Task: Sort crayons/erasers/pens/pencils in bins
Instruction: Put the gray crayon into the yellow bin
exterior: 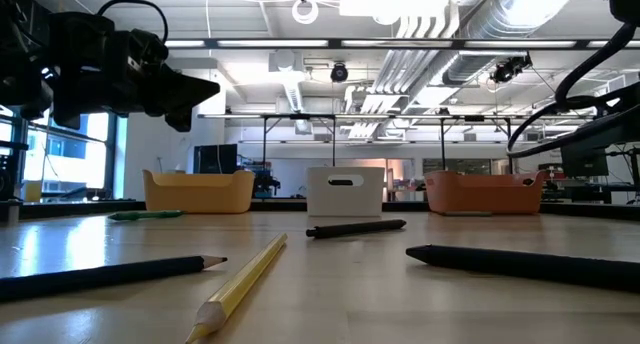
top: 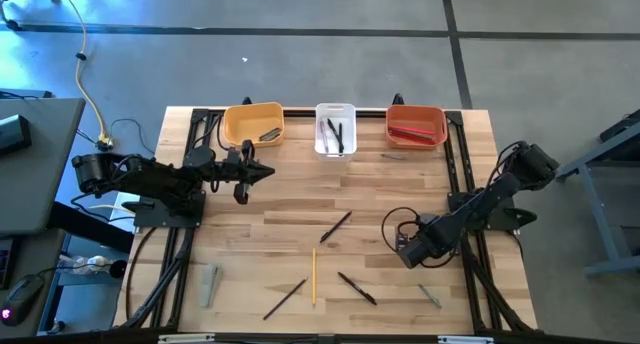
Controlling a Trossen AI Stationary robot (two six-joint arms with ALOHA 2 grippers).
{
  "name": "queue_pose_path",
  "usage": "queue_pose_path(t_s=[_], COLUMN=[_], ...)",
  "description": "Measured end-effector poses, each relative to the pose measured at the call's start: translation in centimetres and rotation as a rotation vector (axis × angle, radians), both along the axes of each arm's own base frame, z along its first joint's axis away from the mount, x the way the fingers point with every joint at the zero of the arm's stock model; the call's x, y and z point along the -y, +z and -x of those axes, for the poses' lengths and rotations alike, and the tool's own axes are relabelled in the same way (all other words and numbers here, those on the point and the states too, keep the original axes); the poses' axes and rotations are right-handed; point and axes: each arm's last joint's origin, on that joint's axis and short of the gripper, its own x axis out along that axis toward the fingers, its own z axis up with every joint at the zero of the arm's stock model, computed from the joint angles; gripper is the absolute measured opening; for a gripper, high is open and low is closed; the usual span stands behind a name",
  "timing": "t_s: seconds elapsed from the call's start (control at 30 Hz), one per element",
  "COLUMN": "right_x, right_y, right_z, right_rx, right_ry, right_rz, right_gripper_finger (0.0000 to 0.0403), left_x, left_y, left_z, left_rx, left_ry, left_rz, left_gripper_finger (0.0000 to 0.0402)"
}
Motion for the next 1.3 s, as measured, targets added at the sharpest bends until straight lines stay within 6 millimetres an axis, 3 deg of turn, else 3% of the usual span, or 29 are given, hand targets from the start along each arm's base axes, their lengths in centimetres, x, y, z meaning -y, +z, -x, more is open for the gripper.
queue_pose_path(t_s=[0.37, 0.53, 0.67, 0.83, 1.1, 1.3], right_x=[0.2, 1.9, 4.4, 8.6, 16.1, 19.9], right_y=[1.1, 2.5, 3.6, 5.0, 7.2, 7.1], right_z=[-0.8, -2.1, -3.6, -6.6, -10.9, -12.8], right_rx=[0.117, 0.258, 0.331, 0.409, 0.774, 1.006], right_ry=[0.188, 0.364, 0.546, 0.82, 1.248, 1.385], right_rz=[0.083, 0.284, 0.489, 0.615, 0.791, 0.97], right_gripper_finger=[0.0008, 0.0006, 0.0005, 0.0005, 0.0005, 0.0005], left_x=[-0.1, -0.4, -0.9, -1.3, -0.7, -0.5], left_y=[0.0, 0.4, 0.5, 1.0, 2.3, 3.4], left_z=[0.0, -0.4, -1.1, -2.3, -4.8, -7.8], left_rx=[0.001, 0.012, -0.025, -0.055, -0.04, -0.02], left_ry=[0.007, 0.002, 0.001, -0.014, -0.158, -0.156], left_rz=[0.031, 0.096, 0.17, 0.202, 0.19, 0.179], left_gripper_finger=[0.0, 0.0, 0.0, 0.0, 0.0001, 0.0026])
